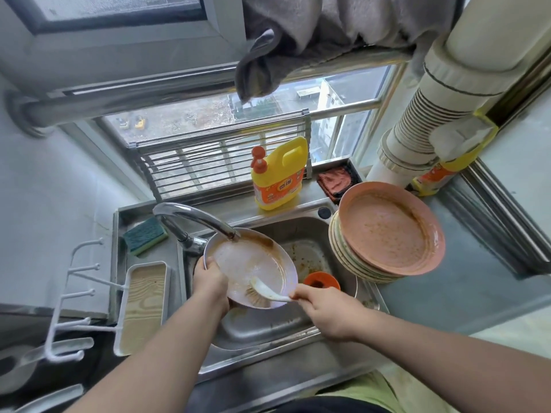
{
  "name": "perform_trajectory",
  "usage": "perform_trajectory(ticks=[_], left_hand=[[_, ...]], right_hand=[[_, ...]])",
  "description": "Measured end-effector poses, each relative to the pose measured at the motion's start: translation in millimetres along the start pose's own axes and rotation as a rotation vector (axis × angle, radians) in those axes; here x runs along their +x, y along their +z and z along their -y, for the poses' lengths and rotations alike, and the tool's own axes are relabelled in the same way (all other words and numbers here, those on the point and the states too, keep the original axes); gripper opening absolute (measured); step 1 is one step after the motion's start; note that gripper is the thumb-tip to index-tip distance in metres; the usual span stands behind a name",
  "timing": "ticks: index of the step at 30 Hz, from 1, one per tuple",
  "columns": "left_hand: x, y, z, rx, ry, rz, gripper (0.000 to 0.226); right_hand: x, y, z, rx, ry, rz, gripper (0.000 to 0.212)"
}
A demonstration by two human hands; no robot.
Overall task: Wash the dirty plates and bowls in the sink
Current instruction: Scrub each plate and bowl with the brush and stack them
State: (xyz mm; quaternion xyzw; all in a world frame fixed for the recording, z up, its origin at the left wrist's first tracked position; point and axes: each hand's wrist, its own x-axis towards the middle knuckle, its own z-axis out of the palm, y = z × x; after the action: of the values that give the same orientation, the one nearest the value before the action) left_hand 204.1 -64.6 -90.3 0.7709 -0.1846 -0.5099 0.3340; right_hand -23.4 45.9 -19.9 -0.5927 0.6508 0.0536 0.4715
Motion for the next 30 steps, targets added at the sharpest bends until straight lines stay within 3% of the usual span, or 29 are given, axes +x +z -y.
perform_trajectory(ticks=[6,9,12,19,23,30], left_hand=[[-10.6,-3.7,11.9,0.139,0.073,0.082,0.037],[-30.1,-3.4,14.9,0.262,0.153,0.096,0.040],[-32.6,-3.4,14.3,0.268,0.205,0.084,0.039],[-21.0,-7.6,-4.6,0.308,0.396,-0.043,0.040],[-19.6,0.6,-10.9,0.334,0.423,-0.135,0.044],[-9.9,-1.0,-6.8,0.417,0.551,-0.046,0.034]], right_hand=[[34.0,-1.5,-35.7,-0.107,0.190,-0.095,0.021],[67.9,-10.1,-12.4,-0.156,0.158,-0.170,0.013],[85.8,-10.0,10.5,-0.158,0.103,-0.257,0.021],[71.0,46.6,-29.3,0.027,0.219,-0.170,0.024],[50.6,80.7,-19.0,0.129,0.114,-0.159,0.024],[74.8,18.0,-30.8,-0.010,0.214,-0.289,0.024]])
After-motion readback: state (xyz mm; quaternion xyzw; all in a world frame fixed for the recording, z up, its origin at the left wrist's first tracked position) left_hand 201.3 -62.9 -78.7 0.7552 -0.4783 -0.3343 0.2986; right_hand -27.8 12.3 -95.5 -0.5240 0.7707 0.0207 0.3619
